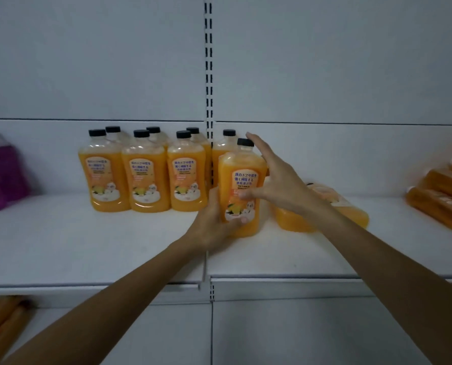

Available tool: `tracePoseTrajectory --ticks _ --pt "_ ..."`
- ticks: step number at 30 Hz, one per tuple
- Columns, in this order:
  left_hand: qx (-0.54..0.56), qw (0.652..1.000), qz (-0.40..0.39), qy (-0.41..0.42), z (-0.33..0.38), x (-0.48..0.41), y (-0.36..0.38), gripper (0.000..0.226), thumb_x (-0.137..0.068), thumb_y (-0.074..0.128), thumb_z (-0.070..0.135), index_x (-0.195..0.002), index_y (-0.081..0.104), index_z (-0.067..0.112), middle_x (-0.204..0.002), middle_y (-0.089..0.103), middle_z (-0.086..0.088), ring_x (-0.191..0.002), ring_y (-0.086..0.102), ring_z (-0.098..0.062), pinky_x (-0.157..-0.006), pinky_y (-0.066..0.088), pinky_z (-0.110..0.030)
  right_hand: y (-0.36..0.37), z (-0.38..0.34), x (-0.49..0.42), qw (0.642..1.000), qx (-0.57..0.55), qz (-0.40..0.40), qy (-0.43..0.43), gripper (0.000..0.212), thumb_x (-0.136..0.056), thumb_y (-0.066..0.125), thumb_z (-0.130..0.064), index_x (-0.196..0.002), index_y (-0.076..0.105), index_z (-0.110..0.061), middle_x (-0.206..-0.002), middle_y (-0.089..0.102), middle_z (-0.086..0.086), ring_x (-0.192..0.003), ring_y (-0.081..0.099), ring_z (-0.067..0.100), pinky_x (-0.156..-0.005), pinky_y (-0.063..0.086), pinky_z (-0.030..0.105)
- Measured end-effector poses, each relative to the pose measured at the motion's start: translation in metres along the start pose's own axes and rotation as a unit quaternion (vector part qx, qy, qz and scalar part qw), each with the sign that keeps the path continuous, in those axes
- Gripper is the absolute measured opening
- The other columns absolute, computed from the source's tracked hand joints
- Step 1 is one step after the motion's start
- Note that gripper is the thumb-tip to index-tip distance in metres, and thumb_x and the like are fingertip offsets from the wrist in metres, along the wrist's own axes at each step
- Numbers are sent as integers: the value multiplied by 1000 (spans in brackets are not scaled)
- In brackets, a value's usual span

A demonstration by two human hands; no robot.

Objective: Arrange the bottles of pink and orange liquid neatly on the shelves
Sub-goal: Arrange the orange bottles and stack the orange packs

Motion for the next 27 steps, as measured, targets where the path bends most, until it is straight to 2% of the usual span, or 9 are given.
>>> tracePoseTrajectory --ticks 3,5,7,10,15,20,23,27 --pt "-178 984 19 -1 -10 -1 -17 73 -83 65 41 -140 27 18 -140 46 -2 -123 49 -19 -98 44 -32 8 -6 -5 999 36 27 -13 102 -65 85 -18 -140 22 -47 -127 45 6 -108 54 21 -82 54 31" --pt "-349 937 5 -33 -25 4 -24 69 -84 58 52 -137 34 15 -138 45 -7 -126 44 -25 -104 39 -41 13 -5 -11 998 52 44 -6 102 -66 85 -17 -140 21 -46 -125 44 7 -107 52 21 -82 52 30" --pt "-428 900 -31 -80 -43 12 -25 61 -86 47 60 -125 45 13 -131 47 -10 -121 43 -27 -102 38 -41 16 -3 -18 997 60 51 1 102 -69 83 -15 -142 19 -44 -127 43 8 -106 50 18 -80 48 27" --pt "-438 894 -46 -84 -49 14 -22 58 -88 42 60 -119 50 12 -124 50 -10 -116 44 -27 -98 38 -40 24 4 -32 996 70 54 11 102 -72 81 -13 -145 16 -41 -131 41 10 -110 50 20 -79 44 25" --pt "-437 895 -46 -80 -46 14 -22 60 -88 40 60 -125 47 14 -128 49 -7 -118 42 -25 -101 36 -39 36 15 -54 995 73 66 20 103 -72 80 -11 -147 15 -40 -136 33 9 -119 49 25 -80 45 25" --pt "-432 898 -43 -77 -42 16 -22 59 -90 40 58 -128 46 13 -128 48 -6 -119 42 -24 -101 36 -38 38 21 -66 993 81 81 27 103 -71 80 -9 -146 18 -39 -133 28 10 -121 45 27 -93 50 35" --pt "-425 901 -40 -77 -40 18 -22 56 -90 41 57 -125 48 13 -126 50 -6 -116 44 -23 -100 37 -37 38 23 -68 993 89 78 25 103 -71 81 -14 -146 16 -41 -132 29 10 -125 40 29 -97 49 44" --pt "-432 901 -22 -23 -24 17 -19 50 -91 46 49 -126 50 14 -130 50 -4 -120 42 -22 -103 33 -35 34 24 -67 986 152 64 25 108 -72 81 -26 -147 6 -44 -135 30 10 -124 43 28 -94 49 43"
Point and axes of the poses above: each hand's wrist, its own x-axis away from the middle knuckle, its own y-axis out of the palm, z = x × y, the point moved 8 cm from there along -x, towards the middle knuckle
